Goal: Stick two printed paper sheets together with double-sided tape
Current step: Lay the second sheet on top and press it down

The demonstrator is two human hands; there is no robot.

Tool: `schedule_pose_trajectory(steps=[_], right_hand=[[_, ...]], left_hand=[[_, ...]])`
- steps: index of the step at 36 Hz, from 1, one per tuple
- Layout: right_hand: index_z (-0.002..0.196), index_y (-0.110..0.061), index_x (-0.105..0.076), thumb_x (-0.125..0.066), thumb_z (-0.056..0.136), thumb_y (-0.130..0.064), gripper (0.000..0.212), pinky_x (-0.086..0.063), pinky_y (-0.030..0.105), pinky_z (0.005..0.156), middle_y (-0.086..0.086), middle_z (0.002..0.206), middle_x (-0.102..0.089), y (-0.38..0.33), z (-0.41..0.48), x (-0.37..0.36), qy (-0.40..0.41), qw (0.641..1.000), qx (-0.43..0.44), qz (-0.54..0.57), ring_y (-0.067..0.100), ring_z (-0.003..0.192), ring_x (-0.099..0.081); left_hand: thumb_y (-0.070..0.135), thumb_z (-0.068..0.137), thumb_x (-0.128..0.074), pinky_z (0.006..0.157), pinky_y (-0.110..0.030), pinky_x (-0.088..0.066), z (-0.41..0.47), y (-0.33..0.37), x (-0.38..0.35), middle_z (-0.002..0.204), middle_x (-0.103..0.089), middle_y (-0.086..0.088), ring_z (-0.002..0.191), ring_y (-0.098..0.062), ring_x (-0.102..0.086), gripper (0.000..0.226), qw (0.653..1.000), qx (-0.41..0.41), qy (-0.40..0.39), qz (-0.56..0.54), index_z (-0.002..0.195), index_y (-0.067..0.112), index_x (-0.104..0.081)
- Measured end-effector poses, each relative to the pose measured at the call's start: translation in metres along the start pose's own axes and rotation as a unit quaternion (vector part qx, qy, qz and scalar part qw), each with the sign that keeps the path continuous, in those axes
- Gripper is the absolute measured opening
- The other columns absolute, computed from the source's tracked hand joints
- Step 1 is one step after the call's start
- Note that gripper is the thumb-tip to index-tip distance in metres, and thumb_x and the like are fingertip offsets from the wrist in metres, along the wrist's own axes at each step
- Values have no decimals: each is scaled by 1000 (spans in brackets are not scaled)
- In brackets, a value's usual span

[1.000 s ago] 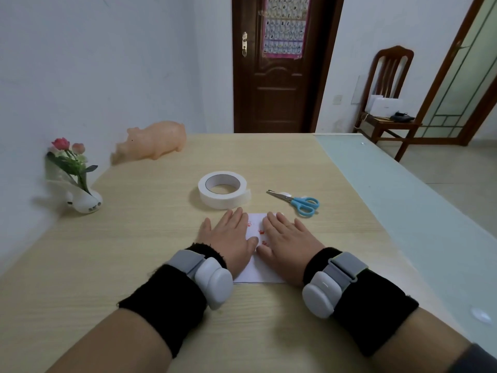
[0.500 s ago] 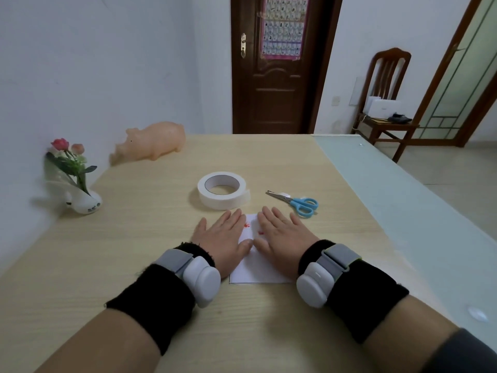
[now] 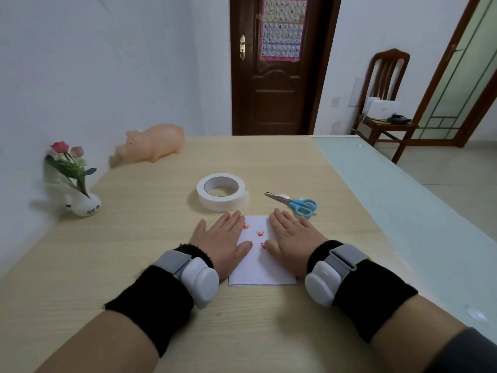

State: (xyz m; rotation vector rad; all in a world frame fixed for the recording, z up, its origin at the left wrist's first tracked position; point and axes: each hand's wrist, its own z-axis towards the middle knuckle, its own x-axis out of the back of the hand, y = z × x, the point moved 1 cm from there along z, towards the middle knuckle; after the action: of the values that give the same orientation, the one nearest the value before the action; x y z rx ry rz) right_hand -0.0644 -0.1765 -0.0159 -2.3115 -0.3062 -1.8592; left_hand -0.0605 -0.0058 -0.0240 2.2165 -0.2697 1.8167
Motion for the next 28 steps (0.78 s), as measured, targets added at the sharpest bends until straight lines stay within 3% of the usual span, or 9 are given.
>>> schedule_pose_trajectory(steps=[11, 17, 21, 28], right_hand=[[149, -12, 5, -16, 97, -50, 69, 1, 43, 118, 4, 158, 11, 5, -5, -5, 8, 1000, -6, -9, 18, 146, 8], [150, -11, 1, -14, 97, -50, 67, -2, 43, 118, 5, 159, 7, 5, -5, -7, 26, 1000, -5, 1, 18, 146, 6], [150, -12, 0, -16, 98, -42, 62, -2, 42, 118, 4, 159, 7, 4, -5, -6, 25, 1000, -9, 9, 17, 146, 6], [150, -12, 2, -15, 97, -52, 69, -2, 42, 118, 3, 159, 7, 6, -6, -7, 25, 1000, -4, -5, 17, 146, 6]], left_hand=[[47, 97, -19, 116, -49, 1, 0, 0, 2, 157, 13, 9, 144, -7, 11, 62, 1000, 3, -10, 2, 149, 22, 2], [43, 98, -20, 116, -46, -2, 7, 29, 11, 159, 6, 5, 145, -9, 5, 60, 997, -45, 47, 34, 149, 19, -2], [49, 97, -16, 116, -47, 0, 17, 40, 9, 159, 3, 5, 145, -8, 4, 62, 999, -47, 10, -7, 150, 19, -3], [55, 95, -17, 116, -49, 0, 10, 17, 5, 158, 7, 6, 145, -8, 7, 68, 1000, -17, -4, -9, 150, 18, -1]])
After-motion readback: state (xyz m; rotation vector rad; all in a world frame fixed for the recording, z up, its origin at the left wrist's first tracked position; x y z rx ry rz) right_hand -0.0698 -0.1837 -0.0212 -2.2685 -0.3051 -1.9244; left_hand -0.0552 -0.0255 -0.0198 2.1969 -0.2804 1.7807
